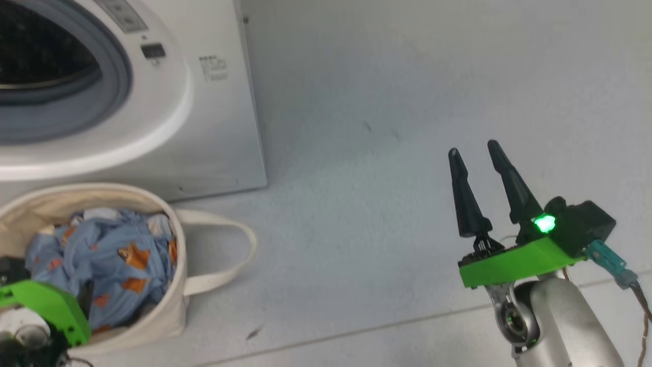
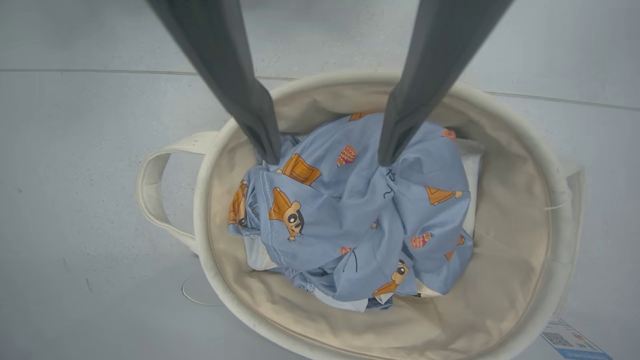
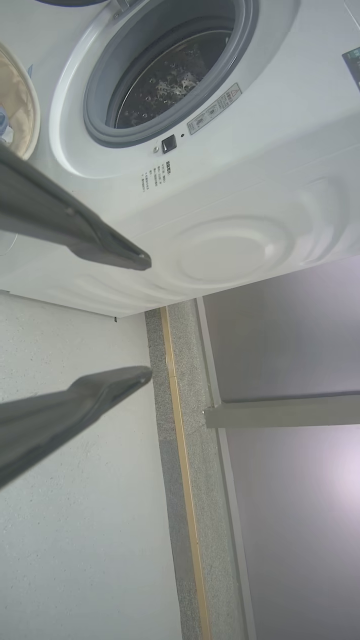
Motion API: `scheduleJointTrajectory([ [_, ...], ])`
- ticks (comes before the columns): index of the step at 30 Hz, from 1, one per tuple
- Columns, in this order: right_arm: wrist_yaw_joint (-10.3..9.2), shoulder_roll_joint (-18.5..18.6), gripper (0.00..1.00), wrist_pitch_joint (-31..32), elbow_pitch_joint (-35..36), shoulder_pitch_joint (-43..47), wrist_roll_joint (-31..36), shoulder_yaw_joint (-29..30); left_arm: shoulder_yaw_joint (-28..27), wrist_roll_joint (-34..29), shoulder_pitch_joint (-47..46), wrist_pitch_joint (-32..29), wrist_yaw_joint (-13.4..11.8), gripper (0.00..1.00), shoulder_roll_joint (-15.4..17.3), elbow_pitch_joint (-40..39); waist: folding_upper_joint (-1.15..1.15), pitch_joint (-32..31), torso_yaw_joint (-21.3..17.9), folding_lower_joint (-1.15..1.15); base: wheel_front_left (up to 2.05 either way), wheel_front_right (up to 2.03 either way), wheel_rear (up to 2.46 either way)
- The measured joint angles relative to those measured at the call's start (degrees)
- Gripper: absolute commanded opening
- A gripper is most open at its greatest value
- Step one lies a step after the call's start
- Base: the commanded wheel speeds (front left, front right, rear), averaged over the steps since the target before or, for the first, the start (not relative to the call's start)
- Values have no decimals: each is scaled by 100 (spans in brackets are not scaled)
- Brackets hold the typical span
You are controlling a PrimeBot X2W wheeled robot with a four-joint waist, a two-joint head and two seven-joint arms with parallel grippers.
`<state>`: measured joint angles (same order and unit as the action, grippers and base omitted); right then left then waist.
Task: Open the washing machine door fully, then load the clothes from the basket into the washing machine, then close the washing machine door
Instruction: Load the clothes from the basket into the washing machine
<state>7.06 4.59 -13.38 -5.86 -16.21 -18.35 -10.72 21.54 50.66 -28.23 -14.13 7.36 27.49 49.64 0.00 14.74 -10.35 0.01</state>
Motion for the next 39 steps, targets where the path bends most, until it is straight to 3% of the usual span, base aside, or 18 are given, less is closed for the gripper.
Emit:
scheduleJointTrajectory([
  [17, 0, -107, 100, 18, 880, -368, 324, 108, 805, 973, -1517, 168, 22, 100, 310, 767, 0, 2011, 18, 1, 0, 0, 0],
  [28, 0, -111, 100, 10, 1360, -472, 476, 216, 1196, 1493, -1952, 526, 23, 100, 378, 824, 0, 2843, 68, 0, 0, 0, 0],
  [29, 0, -111, 100, 10, 1388, -471, 476, 219, 1239, 1507, -1975, 569, 23, 80, 377, 856, 0, 2877, 74, 0, 0, 0, 0],
  [30, 0, -111, 100, 10, 1413, -469, 476, 237, 1351, 1536, -2031, 664, 23, 51, 377, 909, 0, 2910, 98, 0, 0, 0, 0],
  [31, 0, -111, 100, 10, 1418, -469, 478, 241, 1372, 1593, -2042, 697, 23, 1, 377, 913, 0, 2914, 109, 0, 0, 0, 0],
  [39, 0, -111, 100, 11, 1288, -465, 522, 204, 1751, 1887, -2025, 1199, 22, 0, 371, 735, 0, 2621, 148, -1, 0, 0, 0],
])
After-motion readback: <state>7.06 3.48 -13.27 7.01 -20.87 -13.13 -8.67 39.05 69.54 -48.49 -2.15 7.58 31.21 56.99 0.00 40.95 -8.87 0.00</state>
